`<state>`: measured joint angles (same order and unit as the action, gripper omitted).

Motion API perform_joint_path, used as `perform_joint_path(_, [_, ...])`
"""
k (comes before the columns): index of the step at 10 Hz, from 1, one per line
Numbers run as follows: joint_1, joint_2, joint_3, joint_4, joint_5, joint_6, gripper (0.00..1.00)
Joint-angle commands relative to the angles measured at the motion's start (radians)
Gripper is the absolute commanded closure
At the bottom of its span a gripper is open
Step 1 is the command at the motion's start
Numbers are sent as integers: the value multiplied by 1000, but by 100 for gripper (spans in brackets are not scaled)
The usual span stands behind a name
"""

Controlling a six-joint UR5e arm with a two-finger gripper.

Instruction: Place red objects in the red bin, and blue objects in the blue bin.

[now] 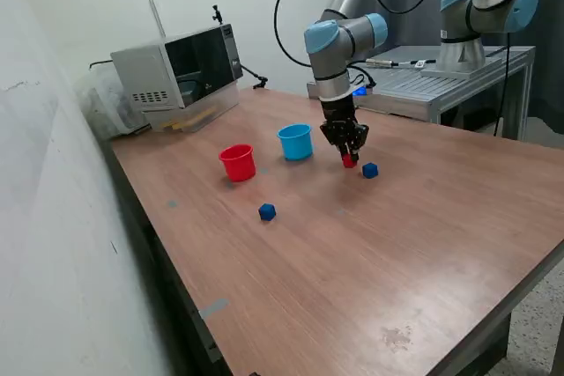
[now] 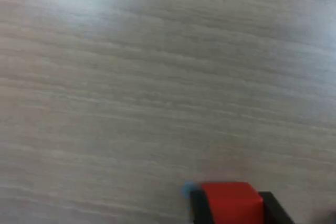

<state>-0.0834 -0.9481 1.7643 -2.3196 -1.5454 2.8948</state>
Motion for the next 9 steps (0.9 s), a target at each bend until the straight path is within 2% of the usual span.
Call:
perform_joint_path(1, [-37,-56,-44,5,-38,-28,100])
perform_joint_path(4, [-53,-116,-208,175,-41,-34,100])
perform_joint_path(6, [-61,-167,-267,187,-42,-35,100])
perform_joint_path(7, [-61,-155,-298,236,-41,-35,100])
perform_joint_path(8, [-82,-105,-374,287,-41,-35,100])
perform_joint_path(9, [-113,-66,-426,292,-41,-39,100])
